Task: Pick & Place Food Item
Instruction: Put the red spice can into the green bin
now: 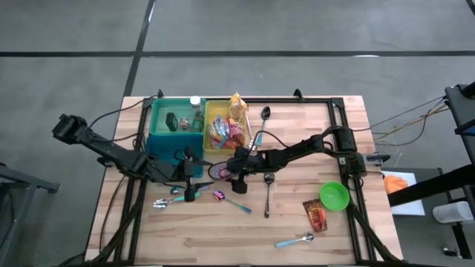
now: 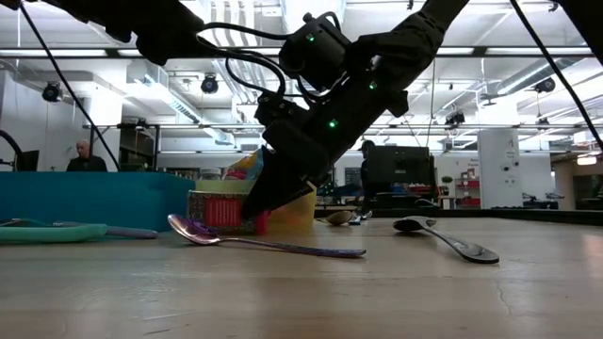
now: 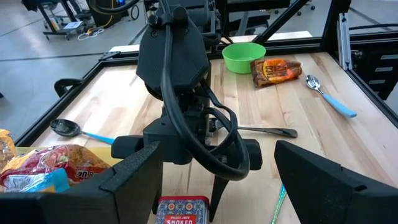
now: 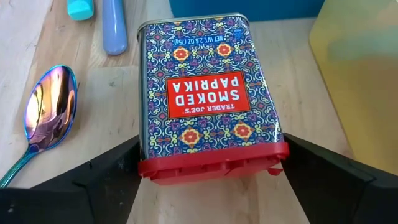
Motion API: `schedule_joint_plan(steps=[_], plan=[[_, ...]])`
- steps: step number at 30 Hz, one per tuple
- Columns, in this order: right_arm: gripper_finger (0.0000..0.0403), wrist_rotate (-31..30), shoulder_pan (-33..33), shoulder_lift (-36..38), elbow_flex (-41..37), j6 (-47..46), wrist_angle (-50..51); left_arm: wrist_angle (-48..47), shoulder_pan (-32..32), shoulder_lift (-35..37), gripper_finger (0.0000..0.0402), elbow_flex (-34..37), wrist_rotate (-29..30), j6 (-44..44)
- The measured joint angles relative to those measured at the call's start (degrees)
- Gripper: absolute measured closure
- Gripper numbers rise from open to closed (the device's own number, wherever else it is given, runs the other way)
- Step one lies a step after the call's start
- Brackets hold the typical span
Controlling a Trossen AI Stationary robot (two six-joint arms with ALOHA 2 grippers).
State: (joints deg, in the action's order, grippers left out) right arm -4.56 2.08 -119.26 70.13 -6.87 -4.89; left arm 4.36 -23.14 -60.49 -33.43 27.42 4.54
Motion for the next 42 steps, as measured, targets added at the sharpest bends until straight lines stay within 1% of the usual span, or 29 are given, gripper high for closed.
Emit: schedule_joint_plan(steps=[6,9,13,16,20,23,28,31,34,38,42], plan=[[0.0045,0.1,0.2,0.4,-0.1,0.2,0.1,0.0,0.0,0.0,0.0091,0.0,0.0,0.0],[0.0044,0.1,0.4,1.8,-0.2,0.2,0.5,0.0,0.0,0.0,0.0091,0.0,0.0,0.0],[0.0044,0.2,1.0,5.0,-0.1,1.8,1.1,0.0,0.0,0.0,0.0091,0.0,0.0,0.0],[0.0044,0.3,1.2,7.6,-0.6,0.5,1.9,0.0,0.0,0.0,0.0091,0.0,0.0,0.0],[0.0044,0.5,1.3,13.2,-2.8,1.1,0.4,0.0,0.0,0.0,0.0091,0.0,0.0,0.0],[0.0044,0.5,1.9,17.7,-7.0,1.7,-4.2,-0.2,0.0,0.0,0.0091,0.0,0.0,0.0],[0.0044,1.2,2.9,26.9,-18.4,4.0,-21.2,-1.0,0.0,0.0,0.0091,0.0,0.0,0.0],[0.0044,2.2,2.9,33.1,-25.2,5.2,-26.8,-1.6,0.0,0.0,0.0091,0.0,0.0,0.0],[0.0044,2.3,2.9,39.8,-30.9,5.1,-27.2,-1.6,0.0,0.0,0.0091,0.0,0.0,0.0],[0.0044,0.1,2.9,49.4,-38.5,4.6,-27.0,-1.7,0.0,0.0,0.0091,0.0,0.0,0.0],[0.0044,-0.2,2.8,59.5,-44.8,4.5,-27.1,-2.1,0.0,0.0,0.0091,0.0,0.0,0.0]])
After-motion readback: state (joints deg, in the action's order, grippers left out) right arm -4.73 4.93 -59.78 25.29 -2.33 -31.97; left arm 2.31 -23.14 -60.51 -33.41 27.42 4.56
